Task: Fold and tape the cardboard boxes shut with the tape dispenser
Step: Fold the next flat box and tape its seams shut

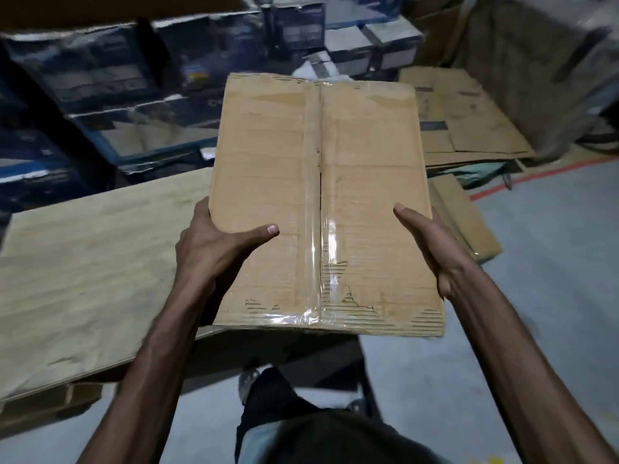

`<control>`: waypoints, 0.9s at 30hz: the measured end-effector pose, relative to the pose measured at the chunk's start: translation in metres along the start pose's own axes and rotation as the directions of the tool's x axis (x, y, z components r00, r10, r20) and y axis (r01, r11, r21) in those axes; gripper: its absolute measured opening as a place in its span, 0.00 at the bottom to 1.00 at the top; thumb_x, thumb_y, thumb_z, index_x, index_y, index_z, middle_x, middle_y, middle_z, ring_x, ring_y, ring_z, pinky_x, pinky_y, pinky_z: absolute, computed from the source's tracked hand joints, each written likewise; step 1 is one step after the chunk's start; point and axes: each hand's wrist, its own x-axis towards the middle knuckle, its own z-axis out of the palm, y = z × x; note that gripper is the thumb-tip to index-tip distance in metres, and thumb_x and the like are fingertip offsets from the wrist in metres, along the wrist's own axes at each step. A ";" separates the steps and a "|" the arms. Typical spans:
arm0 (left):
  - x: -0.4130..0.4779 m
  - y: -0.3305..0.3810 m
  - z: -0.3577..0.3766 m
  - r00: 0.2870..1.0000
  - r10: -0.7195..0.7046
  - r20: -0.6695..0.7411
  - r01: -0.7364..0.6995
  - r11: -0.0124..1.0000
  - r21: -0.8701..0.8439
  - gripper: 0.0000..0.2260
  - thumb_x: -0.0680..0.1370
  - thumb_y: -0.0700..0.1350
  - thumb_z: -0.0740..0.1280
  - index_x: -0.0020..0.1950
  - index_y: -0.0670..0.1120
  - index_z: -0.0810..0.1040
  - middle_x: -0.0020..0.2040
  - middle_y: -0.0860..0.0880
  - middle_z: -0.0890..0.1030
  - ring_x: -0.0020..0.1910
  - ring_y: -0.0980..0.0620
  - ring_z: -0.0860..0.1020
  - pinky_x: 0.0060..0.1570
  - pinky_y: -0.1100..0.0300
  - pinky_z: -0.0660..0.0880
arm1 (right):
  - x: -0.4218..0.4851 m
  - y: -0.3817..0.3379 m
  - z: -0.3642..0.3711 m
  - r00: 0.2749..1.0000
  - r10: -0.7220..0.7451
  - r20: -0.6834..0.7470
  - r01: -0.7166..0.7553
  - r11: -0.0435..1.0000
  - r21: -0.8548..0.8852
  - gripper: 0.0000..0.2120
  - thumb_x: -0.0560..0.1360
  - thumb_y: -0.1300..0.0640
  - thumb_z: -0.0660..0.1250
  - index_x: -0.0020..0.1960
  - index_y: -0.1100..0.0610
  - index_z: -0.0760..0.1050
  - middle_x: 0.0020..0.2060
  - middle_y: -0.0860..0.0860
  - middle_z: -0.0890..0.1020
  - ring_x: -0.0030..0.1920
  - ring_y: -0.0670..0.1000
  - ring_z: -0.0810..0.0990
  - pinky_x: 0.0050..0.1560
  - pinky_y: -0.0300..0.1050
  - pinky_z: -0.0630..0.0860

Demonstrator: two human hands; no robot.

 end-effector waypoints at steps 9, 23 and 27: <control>-0.010 0.081 0.178 0.991 0.034 0.130 -0.033 0.999 -0.009 0.45 0.54 0.73 0.81 0.68 0.65 0.71 0.57 0.60 0.82 0.58 0.50 0.81 0.58 0.46 0.81 | 0.040 -0.032 -0.171 0.985 -0.009 -0.174 0.005 1.000 -0.019 0.27 0.74 0.42 0.75 0.71 0.44 0.73 0.56 0.50 0.87 0.55 0.54 0.86 0.55 0.55 0.83; 0.102 0.163 0.453 0.984 -0.103 0.145 0.105 0.994 -0.002 0.39 0.64 0.72 0.78 0.70 0.60 0.71 0.52 0.62 0.80 0.54 0.51 0.80 0.48 0.56 0.76 | 0.275 -0.104 -0.365 0.969 0.113 -0.219 -0.154 0.971 -0.181 0.37 0.70 0.36 0.77 0.74 0.43 0.69 0.60 0.49 0.84 0.59 0.53 0.84 0.60 0.56 0.81; 0.135 0.153 0.508 0.981 -0.143 0.128 0.140 0.990 0.036 0.41 0.64 0.71 0.78 0.72 0.61 0.69 0.59 0.59 0.81 0.57 0.50 0.80 0.58 0.51 0.79 | 0.350 -0.102 -0.391 0.966 0.185 -0.182 -0.220 0.956 -0.194 0.34 0.72 0.41 0.77 0.74 0.44 0.70 0.59 0.49 0.85 0.58 0.52 0.85 0.58 0.54 0.81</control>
